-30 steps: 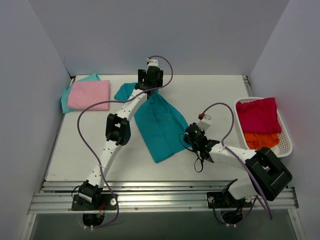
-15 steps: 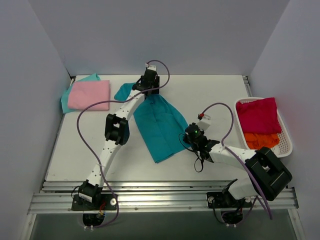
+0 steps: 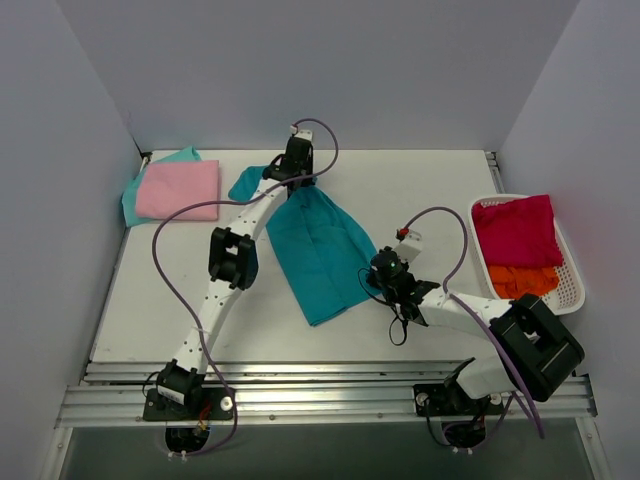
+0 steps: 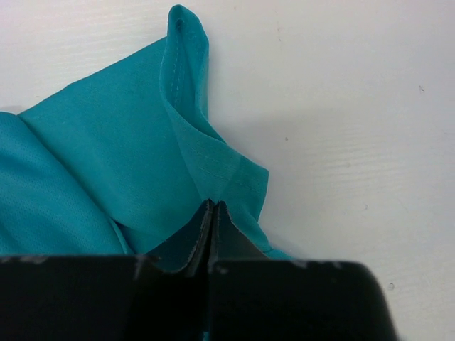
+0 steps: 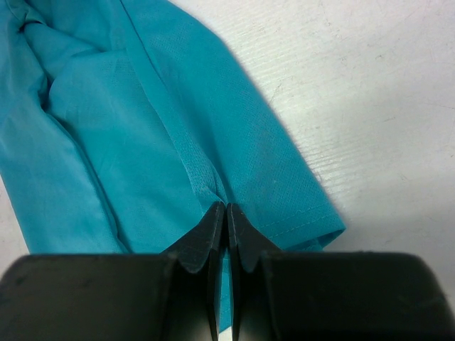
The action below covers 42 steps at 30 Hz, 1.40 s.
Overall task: Fold and stack the t-shirts
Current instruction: Flatten the tshirt out
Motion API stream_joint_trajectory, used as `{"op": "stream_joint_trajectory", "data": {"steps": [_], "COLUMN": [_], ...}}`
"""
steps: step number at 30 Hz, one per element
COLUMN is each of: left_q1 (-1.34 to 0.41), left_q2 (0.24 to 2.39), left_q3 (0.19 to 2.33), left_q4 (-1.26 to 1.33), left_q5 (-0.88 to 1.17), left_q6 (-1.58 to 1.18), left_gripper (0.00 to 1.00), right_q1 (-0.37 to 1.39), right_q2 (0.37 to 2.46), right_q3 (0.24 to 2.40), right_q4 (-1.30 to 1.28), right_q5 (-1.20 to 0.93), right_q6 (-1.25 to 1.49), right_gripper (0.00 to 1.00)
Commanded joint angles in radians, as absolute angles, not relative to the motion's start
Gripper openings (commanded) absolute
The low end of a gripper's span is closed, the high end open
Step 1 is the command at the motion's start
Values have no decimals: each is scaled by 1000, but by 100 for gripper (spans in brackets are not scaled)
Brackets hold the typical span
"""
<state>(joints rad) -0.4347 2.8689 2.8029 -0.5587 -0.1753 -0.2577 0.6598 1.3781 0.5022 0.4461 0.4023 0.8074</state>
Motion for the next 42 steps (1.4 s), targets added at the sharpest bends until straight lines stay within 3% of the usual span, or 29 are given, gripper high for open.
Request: {"op": "stream_joint_trajectory", "data": {"steps": [1, 5, 12, 21, 29, 35, 38, 42], "left_q1": [-426, -420, -423, -463, -563, -604, -604, -595], "left_q2": [2833, 2647, 2126, 1541, 1008, 650, 539, 248], "left_q3": [2771, 2542, 2074, 1501, 1189, 1129, 1111, 927], "left_q4": [-500, -421, -183, 50, 106, 31, 23, 185], "left_q5": [-115, -92, -141, -320, -546, -549, -607, -709], "left_q6": [-245, -239, -203, -221, -265, -351, -420, -576], "left_gripper": [2, 2, 2, 2, 2, 2, 2, 2], "right_q1": [652, 652, 657, 664, 673, 670, 667, 664], "right_q2": [1353, 1336, 1217, 873, 620, 480, 495, 580], "right_q3": [503, 522, 575, 688, 896, 1038, 1124, 1206], "right_q4": [459, 442, 352, 117, -43, 76, 118, 123], "right_q5": [410, 426, 497, 637, 689, 424, 223, 92], "right_q6": [808, 798, 762, 716, 623, 454, 433, 443], "right_gripper": [0, 0, 0, 0, 0, 0, 0, 0]}}
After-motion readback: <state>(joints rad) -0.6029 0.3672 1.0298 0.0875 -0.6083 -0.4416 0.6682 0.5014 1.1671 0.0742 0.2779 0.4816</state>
